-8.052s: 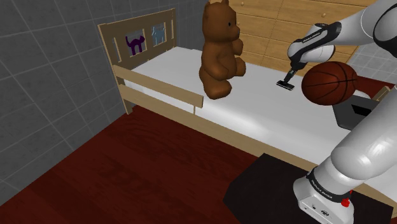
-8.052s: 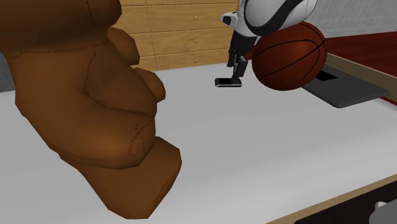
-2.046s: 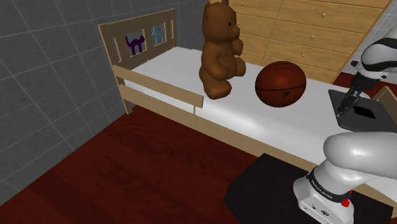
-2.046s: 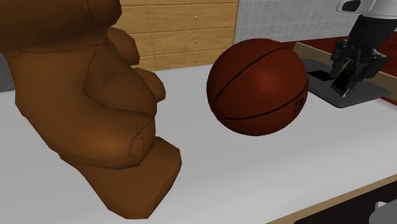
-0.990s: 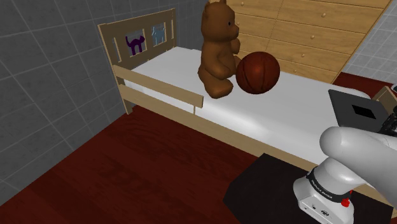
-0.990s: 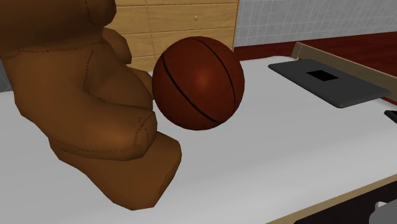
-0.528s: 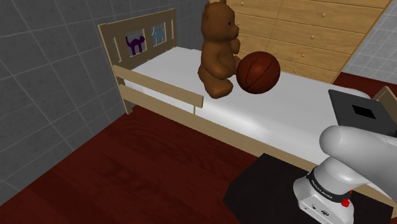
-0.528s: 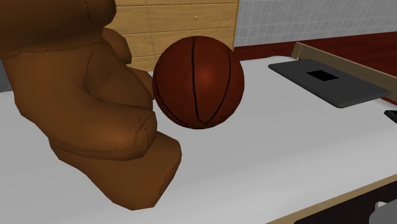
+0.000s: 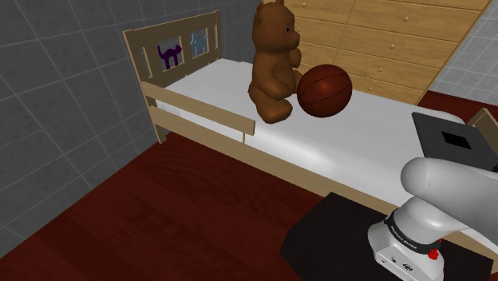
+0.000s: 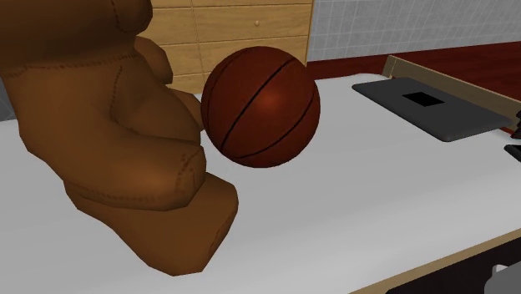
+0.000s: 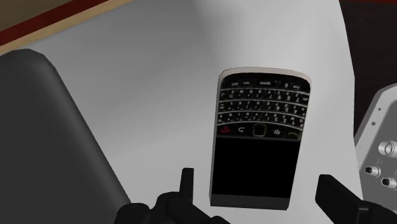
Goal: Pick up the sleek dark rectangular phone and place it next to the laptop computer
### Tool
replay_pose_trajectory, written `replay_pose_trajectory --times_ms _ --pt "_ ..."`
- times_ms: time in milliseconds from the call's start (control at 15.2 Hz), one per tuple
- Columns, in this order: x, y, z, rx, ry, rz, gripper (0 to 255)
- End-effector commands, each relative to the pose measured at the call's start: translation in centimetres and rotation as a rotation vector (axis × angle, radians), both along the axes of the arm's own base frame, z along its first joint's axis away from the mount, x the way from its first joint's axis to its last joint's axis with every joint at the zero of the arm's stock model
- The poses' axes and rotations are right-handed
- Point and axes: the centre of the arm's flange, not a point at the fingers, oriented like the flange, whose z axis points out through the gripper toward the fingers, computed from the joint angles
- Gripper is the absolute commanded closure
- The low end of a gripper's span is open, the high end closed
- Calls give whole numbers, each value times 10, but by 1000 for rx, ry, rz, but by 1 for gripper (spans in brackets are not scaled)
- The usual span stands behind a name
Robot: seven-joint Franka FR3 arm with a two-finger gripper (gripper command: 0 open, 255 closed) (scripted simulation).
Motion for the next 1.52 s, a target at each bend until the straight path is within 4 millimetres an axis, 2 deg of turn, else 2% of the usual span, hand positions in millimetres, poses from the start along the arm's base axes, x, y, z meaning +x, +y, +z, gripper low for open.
replay_pose_trajectory --times_ms 0,396,462,1056,1452 --pt "0 0 -4 -1 0 0 0" --pt "0 0 -4 -1 0 0 0" --pt "0 0 -4 -1 0 0 255" --pt "0 0 -4 -1 0 0 255" --pt "0 0 27 -1 0 0 255"
